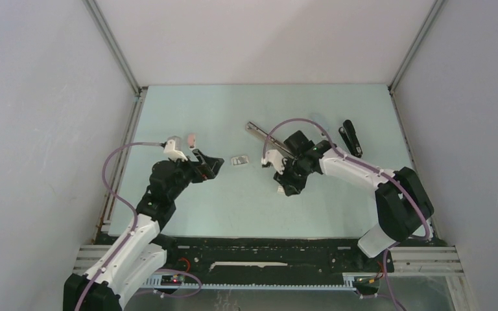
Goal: Unload the staples from the stapler
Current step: Pick up the staple box from the center of the board, then place the staple box at the center of the board, then move the staple box to the center of the board.
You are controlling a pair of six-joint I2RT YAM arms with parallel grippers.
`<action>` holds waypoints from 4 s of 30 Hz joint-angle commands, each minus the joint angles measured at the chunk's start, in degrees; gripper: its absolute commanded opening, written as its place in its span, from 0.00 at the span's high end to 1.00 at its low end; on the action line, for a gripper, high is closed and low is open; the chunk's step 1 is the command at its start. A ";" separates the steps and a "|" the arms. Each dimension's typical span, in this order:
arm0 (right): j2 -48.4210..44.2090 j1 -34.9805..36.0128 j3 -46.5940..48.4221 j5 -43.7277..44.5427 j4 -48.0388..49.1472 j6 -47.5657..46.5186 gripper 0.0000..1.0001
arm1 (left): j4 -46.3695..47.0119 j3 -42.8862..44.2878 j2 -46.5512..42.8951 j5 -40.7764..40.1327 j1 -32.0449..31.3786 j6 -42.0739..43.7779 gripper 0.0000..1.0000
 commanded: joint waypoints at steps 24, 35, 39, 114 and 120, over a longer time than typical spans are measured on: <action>6.13 7.35 -4.97 15.32 9.99 -10.53 0.41 | 9.31 0.10 13.32 8.29 -0.07 1.37 0.03; -2.70 4.86 -2.44 8.63 6.88 -7.07 0.38 | 4.50 4.09 12.22 6.65 -0.08 4.72 0.03; -2.86 3.28 -2.23 7.75 7.14 -5.43 0.44 | 3.91 3.92 11.44 6.47 -0.06 4.63 0.03; -19.34 -15.49 -0.84 -36.23 -9.74 -21.44 0.37 | -16.52 23.26 12.96 12.47 -5.67 56.98 0.00; -18.19 -14.17 -0.84 -35.41 -11.74 -25.96 0.37 | -19.93 24.94 22.86 20.01 -4.74 66.61 0.01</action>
